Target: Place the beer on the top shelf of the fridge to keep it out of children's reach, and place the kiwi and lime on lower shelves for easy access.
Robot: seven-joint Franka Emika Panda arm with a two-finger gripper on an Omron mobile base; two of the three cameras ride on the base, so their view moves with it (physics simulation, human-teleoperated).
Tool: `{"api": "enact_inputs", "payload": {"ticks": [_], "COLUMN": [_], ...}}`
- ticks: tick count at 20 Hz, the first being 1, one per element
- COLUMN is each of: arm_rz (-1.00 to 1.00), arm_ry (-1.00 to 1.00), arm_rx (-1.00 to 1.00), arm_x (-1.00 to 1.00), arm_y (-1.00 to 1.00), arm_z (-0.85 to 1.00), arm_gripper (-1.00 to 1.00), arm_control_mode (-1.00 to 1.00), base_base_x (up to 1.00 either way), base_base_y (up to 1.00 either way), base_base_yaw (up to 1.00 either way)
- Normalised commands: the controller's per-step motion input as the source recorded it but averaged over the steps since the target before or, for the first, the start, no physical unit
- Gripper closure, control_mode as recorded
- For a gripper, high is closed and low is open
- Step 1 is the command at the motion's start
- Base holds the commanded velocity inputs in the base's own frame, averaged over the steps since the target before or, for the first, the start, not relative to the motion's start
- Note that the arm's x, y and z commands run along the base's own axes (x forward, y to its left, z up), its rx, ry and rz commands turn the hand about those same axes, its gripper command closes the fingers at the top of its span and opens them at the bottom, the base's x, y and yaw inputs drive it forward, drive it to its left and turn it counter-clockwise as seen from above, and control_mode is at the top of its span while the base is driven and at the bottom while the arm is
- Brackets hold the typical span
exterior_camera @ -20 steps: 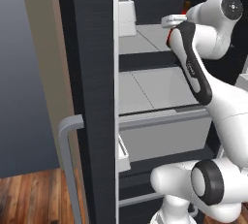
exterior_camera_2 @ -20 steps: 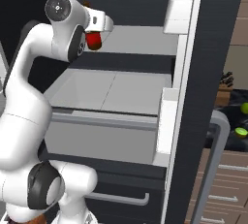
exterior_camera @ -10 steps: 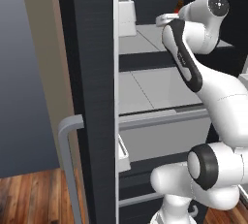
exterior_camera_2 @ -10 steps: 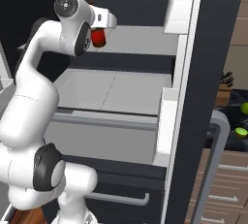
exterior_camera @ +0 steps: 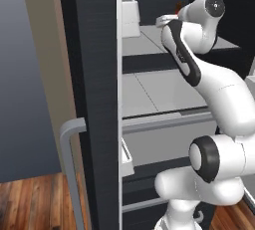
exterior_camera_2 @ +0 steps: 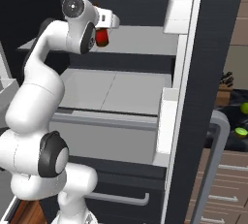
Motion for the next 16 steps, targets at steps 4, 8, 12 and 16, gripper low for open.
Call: {"api": "enact_inputs", "payload": {"ticks": [4,8,12,16], "arm_rz": [0.00,0.00,0.00,0.00], "arm_ry": [0.01,0.01,0.01,0.01], "arm_rx": [0.00,0.00,0.00,0.00], "arm_x": [0.37,0.40,0.41,0.41], "arm_y": [0.00,0.00,0.00,0.00], "arm_z": [-0.15,-0.11,-0.10,-0.11], "arm_gripper": [1.00,1.00,1.00,1.00], "arm_control_mode": [-1.00,-1.00,-1.00,-1.00], "base_base_x": [0.00,0.00,0.00,0.00], "base_base_y": [0.00,0.00,0.00,0.00], "base_base_yaw": [0.00,0.00,0.00,0.00]}}
